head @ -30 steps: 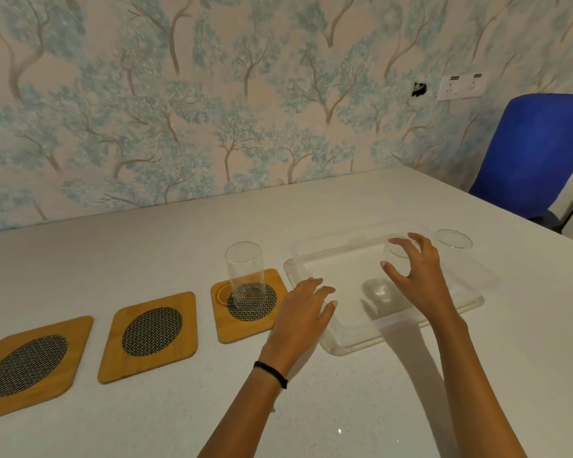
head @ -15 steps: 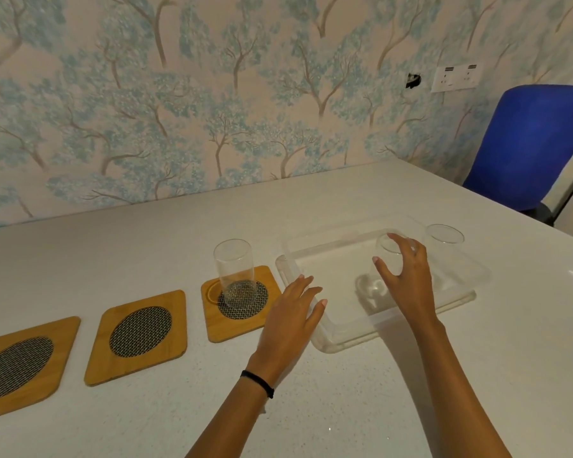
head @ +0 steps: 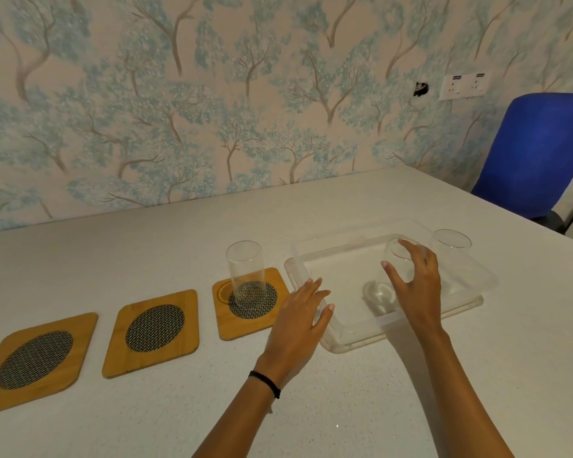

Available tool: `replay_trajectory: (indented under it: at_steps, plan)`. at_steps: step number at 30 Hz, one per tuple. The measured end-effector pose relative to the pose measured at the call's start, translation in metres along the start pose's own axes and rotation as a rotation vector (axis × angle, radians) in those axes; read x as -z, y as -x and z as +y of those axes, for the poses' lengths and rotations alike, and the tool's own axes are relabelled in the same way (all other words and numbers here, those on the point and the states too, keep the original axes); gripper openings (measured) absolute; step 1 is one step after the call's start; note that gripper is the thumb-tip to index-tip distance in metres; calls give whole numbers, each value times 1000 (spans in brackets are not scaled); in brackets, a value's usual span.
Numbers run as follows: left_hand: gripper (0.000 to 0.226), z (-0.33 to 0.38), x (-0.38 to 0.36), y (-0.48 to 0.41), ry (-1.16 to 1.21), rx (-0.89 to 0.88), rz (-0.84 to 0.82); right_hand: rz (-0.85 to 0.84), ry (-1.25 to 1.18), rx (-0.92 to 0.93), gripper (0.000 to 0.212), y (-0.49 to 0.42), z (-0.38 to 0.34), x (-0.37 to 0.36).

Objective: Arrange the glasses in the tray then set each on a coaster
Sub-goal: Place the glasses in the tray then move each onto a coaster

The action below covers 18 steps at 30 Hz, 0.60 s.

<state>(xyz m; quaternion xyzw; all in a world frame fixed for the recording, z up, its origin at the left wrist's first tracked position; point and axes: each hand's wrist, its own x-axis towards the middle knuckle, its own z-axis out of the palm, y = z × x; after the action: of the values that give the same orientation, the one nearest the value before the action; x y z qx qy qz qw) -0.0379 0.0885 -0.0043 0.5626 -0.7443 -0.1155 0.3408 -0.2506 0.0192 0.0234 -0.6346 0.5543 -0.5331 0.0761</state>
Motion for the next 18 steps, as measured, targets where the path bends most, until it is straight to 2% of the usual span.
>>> replay_trajectory:
  at_steps: [8, 12, 18]
  plan:
    - [39, 2, 13, 17, -35, -52, 27, 111, -166, 51, 45, 3, -25, 0]
    - [37, -5, 28, 32, -26, -46, 40, 129, -361, 46, 44, 9, -47, -4]
    - [32, -44, 69, 64, -30, 30, 91, -28, -464, 124, 43, 23, -83, -9]
